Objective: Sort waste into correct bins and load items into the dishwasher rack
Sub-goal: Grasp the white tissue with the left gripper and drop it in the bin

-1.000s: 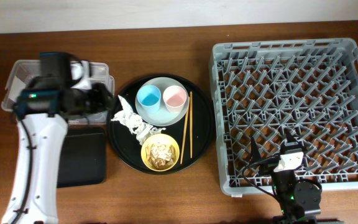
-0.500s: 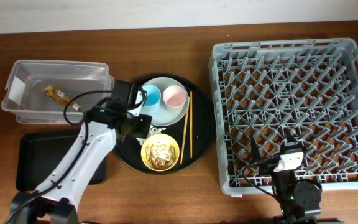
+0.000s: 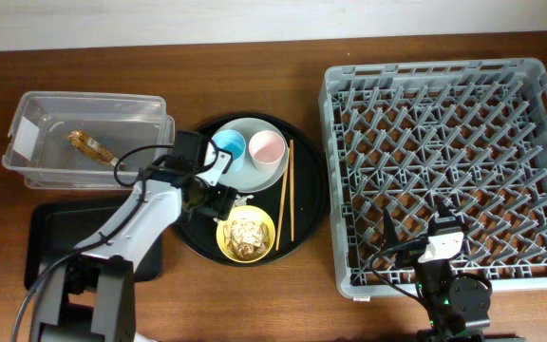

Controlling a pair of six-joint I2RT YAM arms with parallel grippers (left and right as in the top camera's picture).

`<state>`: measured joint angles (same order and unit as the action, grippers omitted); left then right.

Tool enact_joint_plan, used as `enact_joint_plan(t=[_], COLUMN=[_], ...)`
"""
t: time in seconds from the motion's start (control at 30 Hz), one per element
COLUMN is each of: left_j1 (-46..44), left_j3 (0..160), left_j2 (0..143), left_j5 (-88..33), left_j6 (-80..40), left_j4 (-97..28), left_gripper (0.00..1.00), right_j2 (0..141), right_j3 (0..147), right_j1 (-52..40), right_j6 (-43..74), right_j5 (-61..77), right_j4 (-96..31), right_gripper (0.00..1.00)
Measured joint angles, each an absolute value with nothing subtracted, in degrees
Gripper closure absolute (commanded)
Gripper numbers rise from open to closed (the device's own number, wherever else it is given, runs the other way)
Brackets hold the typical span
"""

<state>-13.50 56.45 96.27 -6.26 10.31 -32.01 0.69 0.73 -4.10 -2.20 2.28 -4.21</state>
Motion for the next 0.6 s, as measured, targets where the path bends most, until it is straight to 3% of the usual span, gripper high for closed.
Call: enact_joint_plan(t=[0.3, 0.33, 0.4, 0.43, 0.57, 0.6], left_j1=[-10.5, -10.5, -10.5, -10.5, -10.5, -10.5], left_j3=[56.4, 56.4, 56.4, 56.4, 56.4, 56.4], left_j2=[97.8, 98.7, 100.9, 101.1, 101.1, 101.1], left_j5=[-10.5, -10.5, -10.5, -10.5, -10.6, -10.6], left_j6=[12.7, 12.7, 13.1, 13.2, 13.5, 13.6], left_j4=[-30.6, -30.5, -30.5, -30.5, -29.9, -29.8], left_gripper=[0.17, 0.23, 0.56, 0.85, 1.0, 1.0], right_j2=[0.7, 0.7, 0.7, 0.7, 0.7, 0.7], right_j3=[0.7, 0.7, 0.7, 0.7, 0.7, 0.7], right_j1=[-4.1, -4.1, -4.1, -4.1, -4.1, -4.1], right_j6=[-2.2, -2.2, -2.2, -2.2, -2.2, -2.2], right_j5=[2.3, 2.3, 2.3, 2.3, 2.3, 2.3], right_j4=[-4.2, -4.2, -4.2, -4.2, -4.2, -4.2], right_gripper=[0.02, 0.02, 0.02, 0.02, 0.02, 0.02])
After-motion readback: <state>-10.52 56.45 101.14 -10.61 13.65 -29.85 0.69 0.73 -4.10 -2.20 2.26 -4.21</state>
